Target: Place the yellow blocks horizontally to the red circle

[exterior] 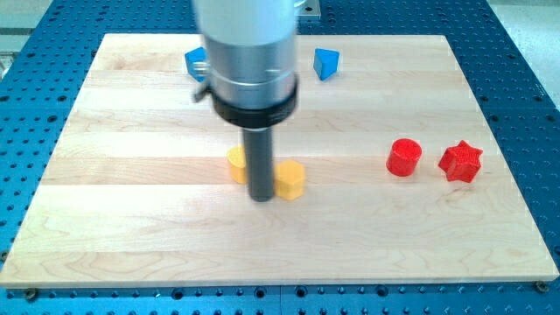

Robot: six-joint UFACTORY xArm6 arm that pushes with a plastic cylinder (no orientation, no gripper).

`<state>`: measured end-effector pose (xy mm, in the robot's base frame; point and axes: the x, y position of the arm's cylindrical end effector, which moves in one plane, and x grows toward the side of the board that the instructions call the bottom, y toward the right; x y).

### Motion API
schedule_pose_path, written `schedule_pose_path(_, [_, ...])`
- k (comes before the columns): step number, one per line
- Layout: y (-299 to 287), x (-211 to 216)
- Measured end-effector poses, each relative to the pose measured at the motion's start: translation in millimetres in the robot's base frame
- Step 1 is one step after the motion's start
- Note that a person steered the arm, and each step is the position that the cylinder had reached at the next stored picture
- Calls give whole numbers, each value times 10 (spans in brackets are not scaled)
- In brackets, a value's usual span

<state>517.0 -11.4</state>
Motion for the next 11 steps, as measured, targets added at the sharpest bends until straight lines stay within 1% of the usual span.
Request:
schedule_pose_path(1, [87,-96])
schedule_pose_path(2, [443,-149])
schedule_pose_path(3, [362,159])
schedule_pose_path(4, [781,90])
schedule_pose_path(5, [902,-180])
schedule_pose_path(6, [379,220])
schedule_pose_path(7, [-635,285])
schedule_pose_path(8, [-591,-77])
schedule_pose_path(9, [-225,-340])
schedule_pose_path(10, [-628,-350])
schedule_pose_path(11, [-596,-537])
